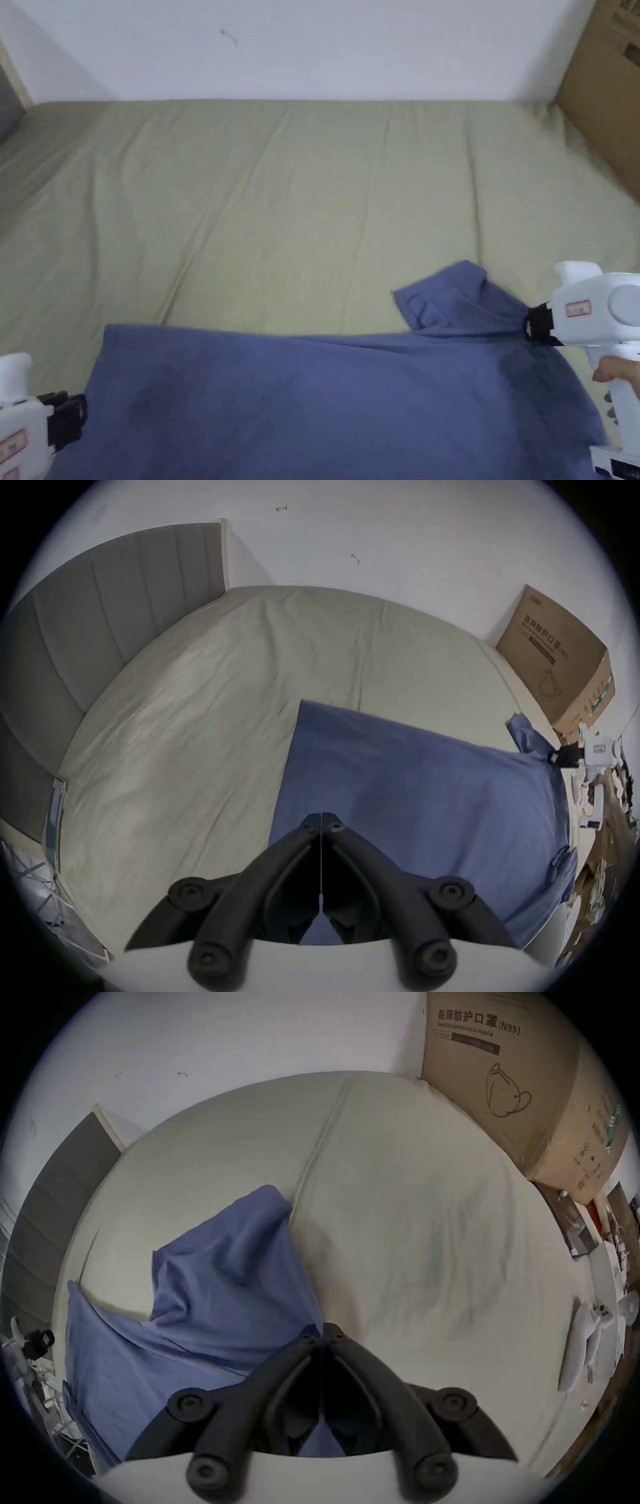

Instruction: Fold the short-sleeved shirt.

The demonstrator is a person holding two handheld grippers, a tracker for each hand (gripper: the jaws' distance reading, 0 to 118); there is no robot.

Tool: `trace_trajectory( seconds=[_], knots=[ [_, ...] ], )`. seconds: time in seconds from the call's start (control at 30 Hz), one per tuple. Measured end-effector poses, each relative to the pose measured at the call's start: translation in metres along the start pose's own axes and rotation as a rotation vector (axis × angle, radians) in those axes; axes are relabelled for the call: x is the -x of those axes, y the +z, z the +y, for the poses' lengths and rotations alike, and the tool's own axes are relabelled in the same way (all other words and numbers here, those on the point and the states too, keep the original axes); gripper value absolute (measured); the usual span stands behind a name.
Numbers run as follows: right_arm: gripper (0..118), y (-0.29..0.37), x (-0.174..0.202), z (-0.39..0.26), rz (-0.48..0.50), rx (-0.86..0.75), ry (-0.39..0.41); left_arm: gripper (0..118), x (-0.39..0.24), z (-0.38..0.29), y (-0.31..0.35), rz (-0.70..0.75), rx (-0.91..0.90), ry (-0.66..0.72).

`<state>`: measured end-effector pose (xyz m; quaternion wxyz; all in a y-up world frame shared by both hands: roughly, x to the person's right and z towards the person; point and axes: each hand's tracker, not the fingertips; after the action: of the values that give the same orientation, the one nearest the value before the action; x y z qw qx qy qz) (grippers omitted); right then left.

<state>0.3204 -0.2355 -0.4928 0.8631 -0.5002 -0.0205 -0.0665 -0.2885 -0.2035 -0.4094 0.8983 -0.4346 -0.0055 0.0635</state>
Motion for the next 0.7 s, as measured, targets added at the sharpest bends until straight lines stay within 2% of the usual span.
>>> trace_trajectory(
  seconds=[0.03,0.07,0.1,0.13,0.17,0.2,0.3,0.5,0.53,0.57,0.6,0.63,0.67,0.7],
  knots=[
    [0,0.0,0.0,0.0,-0.001,-0.001,0.002,5,0.0,0.007,-0.004,-0.004,0.0,0.001],
    [0,0.002,0.002,0.001,0.0,-0.002,0.004,19,-0.001,0.016,-0.009,-0.005,0.002,0.001],
    [0,0.001,0.002,0.001,-0.002,-0.003,0.007,42,-0.003,0.025,-0.016,0.002,0.005,0.003],
    [0,0.0,0.002,0.0,-0.003,-0.001,0.01,79,-0.002,0.036,-0.026,0.003,0.01,0.005],
    [0,-0.002,0.003,-0.001,-0.005,0.001,0.011,96,-0.002,0.045,-0.036,-0.002,0.009,0.005],
    [0,-0.001,0.004,-0.001,-0.007,0.001,0.012,101,-0.002,0.053,-0.044,-0.003,0.003,0.01],
    [0,-0.002,0.004,-0.002,-0.002,-0.002,0.01,100,-0.002,0.077,-0.078,0.083,0.017,0.013],
    [0,-0.003,0.003,-0.003,0.016,0.012,-0.002,100,0.001,0.095,-0.137,0.083,0.037,-0.042],
    [0,-0.004,0.004,-0.005,0.015,0.012,0.0,89,0.003,0.093,-0.143,0.071,0.068,-0.049],
    [0,-0.005,0.005,-0.006,0.014,0.015,0.001,59,0.004,0.092,-0.151,0.043,0.133,-0.042],
    [0,-0.006,0.005,-0.006,0.014,0.02,0.002,44,0.005,0.088,-0.157,0.03,0.163,-0.043],
    [0,-0.005,0.005,-0.006,0.015,0.023,0.002,34,0.0,0.083,-0.159,0.077,0.172,-0.061],
    [0,-0.005,0.006,-0.006,0.016,0.025,0.003,10,-0.001,0.086,-0.147,0.115,0.113,-0.089],
    [0,-0.003,0.007,-0.006,0.013,0.025,0.005,1,-0.002,0.088,-0.143,0.075,0.115,-0.077]
  ],
)
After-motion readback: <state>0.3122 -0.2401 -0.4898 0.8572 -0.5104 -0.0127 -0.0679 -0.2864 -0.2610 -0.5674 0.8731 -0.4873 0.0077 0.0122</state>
